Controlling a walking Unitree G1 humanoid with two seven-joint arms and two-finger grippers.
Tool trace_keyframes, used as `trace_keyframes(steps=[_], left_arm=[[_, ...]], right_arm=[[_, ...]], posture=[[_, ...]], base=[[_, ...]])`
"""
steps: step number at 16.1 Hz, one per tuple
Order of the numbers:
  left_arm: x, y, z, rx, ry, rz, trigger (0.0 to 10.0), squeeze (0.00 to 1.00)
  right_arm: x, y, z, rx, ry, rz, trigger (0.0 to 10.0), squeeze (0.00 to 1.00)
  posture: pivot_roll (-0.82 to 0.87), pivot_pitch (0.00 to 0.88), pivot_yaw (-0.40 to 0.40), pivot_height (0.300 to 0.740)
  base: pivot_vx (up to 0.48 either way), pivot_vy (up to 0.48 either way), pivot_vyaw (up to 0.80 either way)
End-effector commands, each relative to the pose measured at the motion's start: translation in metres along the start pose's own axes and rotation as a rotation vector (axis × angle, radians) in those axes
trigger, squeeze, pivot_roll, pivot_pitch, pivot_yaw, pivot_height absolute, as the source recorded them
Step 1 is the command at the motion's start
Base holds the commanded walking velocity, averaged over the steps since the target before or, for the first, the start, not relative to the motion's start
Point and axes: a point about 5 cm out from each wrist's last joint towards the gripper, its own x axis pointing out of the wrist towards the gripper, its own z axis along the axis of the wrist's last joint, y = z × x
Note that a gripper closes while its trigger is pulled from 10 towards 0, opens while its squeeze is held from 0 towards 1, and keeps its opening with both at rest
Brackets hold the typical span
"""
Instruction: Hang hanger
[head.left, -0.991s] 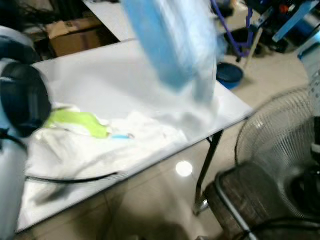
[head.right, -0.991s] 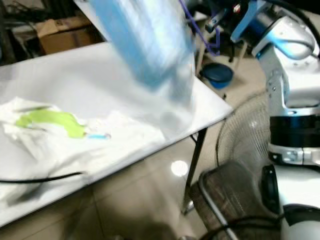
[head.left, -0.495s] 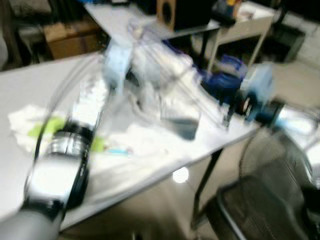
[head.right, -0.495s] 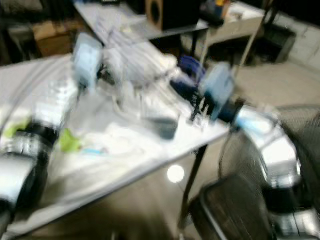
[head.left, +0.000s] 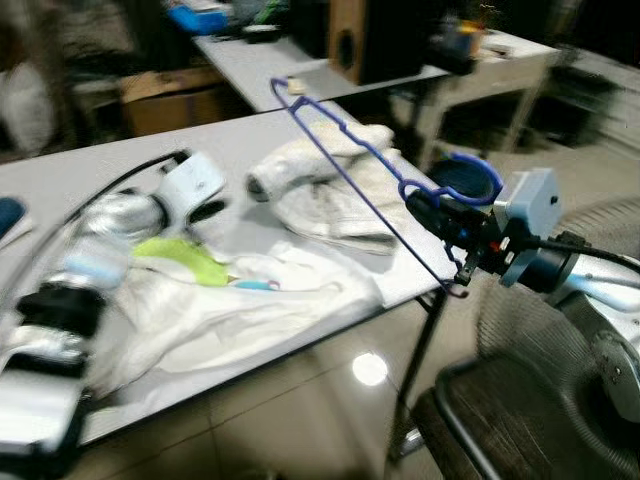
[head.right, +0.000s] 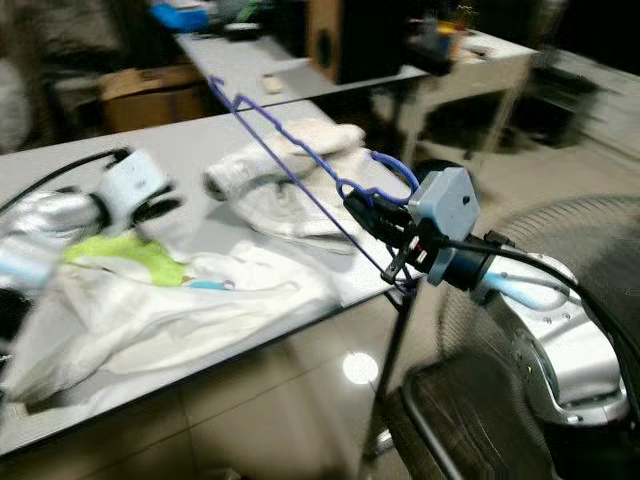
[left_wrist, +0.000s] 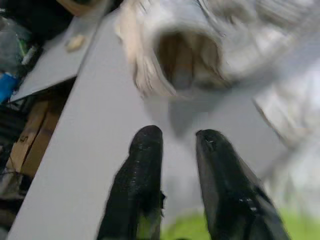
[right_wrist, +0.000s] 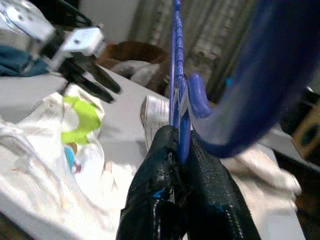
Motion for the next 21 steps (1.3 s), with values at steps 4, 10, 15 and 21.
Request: trace_keyframes(steps=[4,10,15,21], left_arm=[[-0.030,-0.002,-0.003,-0.072,-0.087,-0.076,10.0,1.00],[-0.018,-0.091,0.000,-0.525,-0.257,-0.143,10.0,0.00],[-0.013,-0.123,-0.046,-0.475,0.047,-0.029,10.0,0.00],[-0.063,-0.076,-0.134,-0.446,0.432,0.379,10.0,0.00]], right_arm=[[0.000,0.003,0.001,0.045,-0.016,-0.064,10.0,0.00],[0.000,0.038,-0.032,0.169,0.099,-0.167,10.0,0.00],[0.003,0.051,-0.044,0.216,0.138,-0.221,10.0,0.00],[0.009,0.056,-0.049,0.235,0.153,-0.231,10.0,0.00]], posture=[[-0.11,0.000,0.044,0.740],[-0.11,0.000,0.056,0.740],[-0.10,0.000,0.053,0.740],[-0.08,0.000,0.046,0.740]], base=[[0.000,0.000,0.00],[0.000,0.000,0.00],[0.000,0.000,0.00],[0.000,0.000,0.00]])
